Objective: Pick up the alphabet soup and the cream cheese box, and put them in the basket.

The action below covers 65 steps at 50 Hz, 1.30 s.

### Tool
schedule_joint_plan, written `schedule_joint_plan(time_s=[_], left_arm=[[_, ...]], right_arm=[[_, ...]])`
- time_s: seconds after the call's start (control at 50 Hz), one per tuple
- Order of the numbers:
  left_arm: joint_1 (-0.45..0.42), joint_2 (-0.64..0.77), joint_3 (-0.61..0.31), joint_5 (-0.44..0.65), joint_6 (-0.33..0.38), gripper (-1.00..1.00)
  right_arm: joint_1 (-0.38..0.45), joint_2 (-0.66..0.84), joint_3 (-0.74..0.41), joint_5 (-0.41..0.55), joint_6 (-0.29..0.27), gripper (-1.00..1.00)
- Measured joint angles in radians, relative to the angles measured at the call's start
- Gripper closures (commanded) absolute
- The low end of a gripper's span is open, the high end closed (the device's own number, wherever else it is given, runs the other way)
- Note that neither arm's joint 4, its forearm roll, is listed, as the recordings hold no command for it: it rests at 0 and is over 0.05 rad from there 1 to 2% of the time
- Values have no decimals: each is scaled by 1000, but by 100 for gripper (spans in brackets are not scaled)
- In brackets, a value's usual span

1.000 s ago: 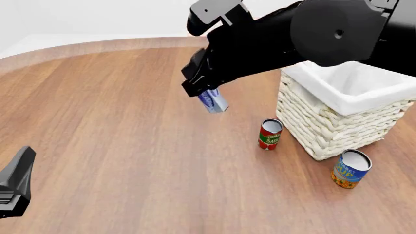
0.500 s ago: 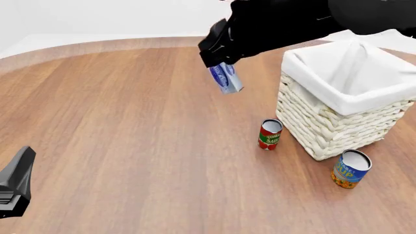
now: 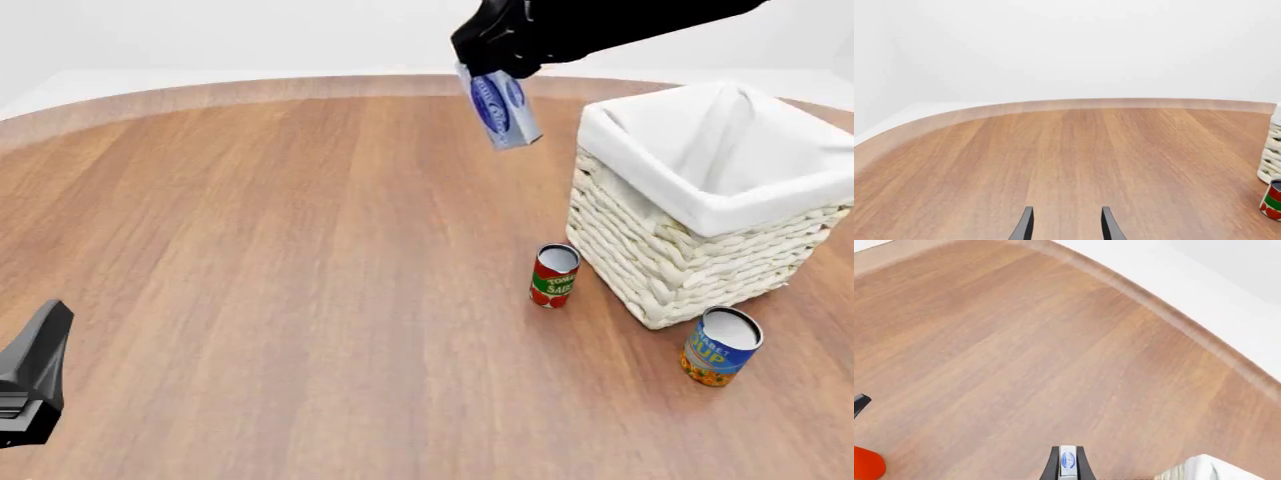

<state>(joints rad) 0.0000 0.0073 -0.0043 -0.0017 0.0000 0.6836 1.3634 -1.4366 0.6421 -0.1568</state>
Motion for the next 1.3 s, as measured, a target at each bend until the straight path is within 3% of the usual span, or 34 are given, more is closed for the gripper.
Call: schedule_joint_plan(time_s=[0.6,1.3], left_arm=[[0,0,0,0,0,-100],[0,0,0,0,0,-100]], right_arm=[[-84,-60,-39,63,-15,100],[-282,-128,-52,92,-7,100]])
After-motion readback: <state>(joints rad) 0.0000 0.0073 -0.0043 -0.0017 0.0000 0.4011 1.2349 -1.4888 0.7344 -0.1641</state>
